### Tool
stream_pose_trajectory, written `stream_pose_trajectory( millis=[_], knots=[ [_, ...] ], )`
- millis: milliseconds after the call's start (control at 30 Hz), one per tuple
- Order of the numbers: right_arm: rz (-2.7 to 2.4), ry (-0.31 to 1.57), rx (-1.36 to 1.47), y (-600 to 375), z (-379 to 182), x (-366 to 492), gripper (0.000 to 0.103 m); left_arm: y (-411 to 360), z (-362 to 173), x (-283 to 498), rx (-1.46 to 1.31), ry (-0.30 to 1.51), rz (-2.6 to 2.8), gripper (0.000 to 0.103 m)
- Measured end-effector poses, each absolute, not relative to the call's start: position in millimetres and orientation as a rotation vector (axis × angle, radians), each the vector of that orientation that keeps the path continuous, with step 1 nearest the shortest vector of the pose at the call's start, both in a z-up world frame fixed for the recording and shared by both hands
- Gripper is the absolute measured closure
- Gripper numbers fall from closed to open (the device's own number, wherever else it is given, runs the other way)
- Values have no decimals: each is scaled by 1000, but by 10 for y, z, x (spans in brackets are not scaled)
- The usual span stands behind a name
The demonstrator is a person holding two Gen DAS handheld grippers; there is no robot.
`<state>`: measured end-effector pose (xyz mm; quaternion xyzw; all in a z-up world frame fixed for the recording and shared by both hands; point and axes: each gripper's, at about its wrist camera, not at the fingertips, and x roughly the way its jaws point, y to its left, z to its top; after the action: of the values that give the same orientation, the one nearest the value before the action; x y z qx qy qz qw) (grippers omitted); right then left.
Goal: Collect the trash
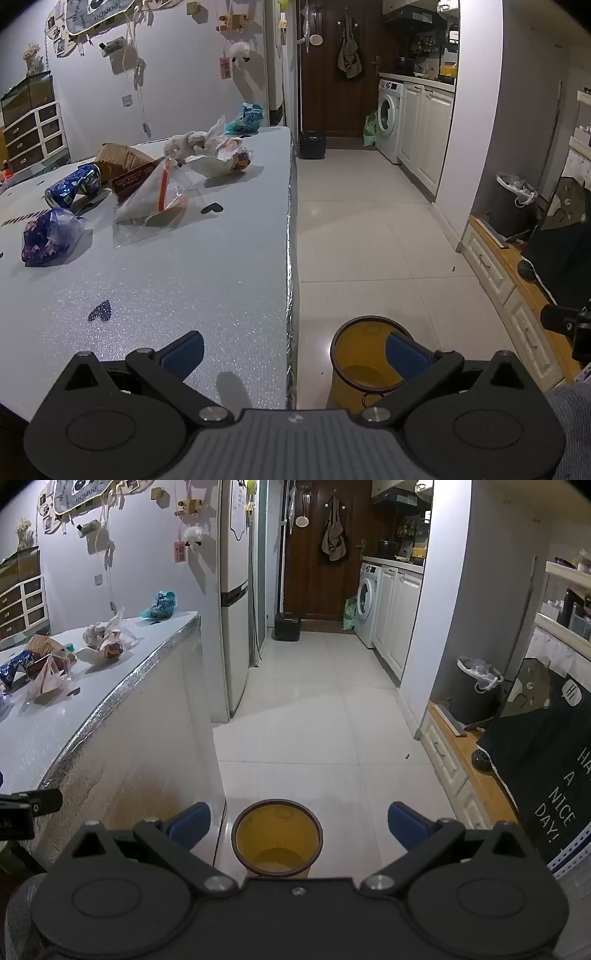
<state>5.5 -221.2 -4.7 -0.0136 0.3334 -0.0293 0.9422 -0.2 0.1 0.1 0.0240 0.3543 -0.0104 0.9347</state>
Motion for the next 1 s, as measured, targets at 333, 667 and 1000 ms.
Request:
stream_pose_trajectory(
  millis=[333, 667, 1000],
  knots=[
    [-62, 681, -28, -2207, -44, 46, 0, 1, 0, -1, 48, 726, -24, 0],
    [-57, 679, -28, -2232, 30, 37, 0, 1, 39, -10, 53, 725, -22, 0],
    [-57, 678, -30, -2240, 51, 33, 0, 4, 60, -18, 55, 721, -26, 0]
  ],
)
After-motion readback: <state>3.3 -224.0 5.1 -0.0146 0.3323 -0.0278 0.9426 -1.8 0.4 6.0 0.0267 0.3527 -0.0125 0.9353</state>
